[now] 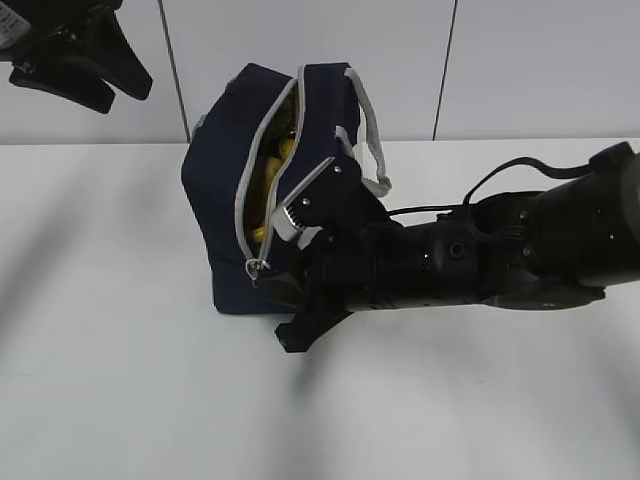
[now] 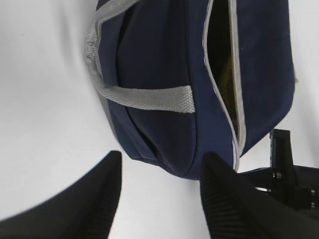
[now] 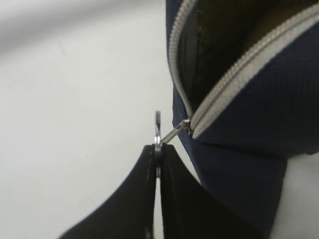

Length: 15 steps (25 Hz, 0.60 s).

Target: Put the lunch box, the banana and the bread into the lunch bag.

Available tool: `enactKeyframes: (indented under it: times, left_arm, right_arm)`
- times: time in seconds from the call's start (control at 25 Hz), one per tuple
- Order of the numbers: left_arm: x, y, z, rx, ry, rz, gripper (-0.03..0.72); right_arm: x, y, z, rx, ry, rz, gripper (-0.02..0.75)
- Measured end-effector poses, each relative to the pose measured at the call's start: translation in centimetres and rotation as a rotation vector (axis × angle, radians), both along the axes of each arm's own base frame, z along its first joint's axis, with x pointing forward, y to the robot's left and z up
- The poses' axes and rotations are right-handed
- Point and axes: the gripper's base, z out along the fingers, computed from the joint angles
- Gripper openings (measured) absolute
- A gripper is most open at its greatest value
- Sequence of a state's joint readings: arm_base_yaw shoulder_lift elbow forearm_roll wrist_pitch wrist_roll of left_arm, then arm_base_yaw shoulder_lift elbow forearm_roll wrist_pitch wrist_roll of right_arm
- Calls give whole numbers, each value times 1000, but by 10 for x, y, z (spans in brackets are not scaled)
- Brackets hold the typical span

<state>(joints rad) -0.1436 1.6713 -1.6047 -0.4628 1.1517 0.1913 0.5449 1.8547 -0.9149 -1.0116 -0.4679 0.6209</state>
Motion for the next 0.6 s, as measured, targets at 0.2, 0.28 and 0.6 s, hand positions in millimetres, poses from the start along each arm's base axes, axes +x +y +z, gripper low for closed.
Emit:
enactKeyframes:
  times: [0.2,0.28,0.6]
  left_arm:
    - [0,0,0,-2,0,0,369]
    - [0,0,0,-2,0,0,369]
    - [0,0,0,-2,0,0,369]
  right_arm:
    - [-3,0,6,-1,5,20,-16]
    - [-2,0,8,3,8,29,-16]
    - [15,-7,26,67,12,71,-16]
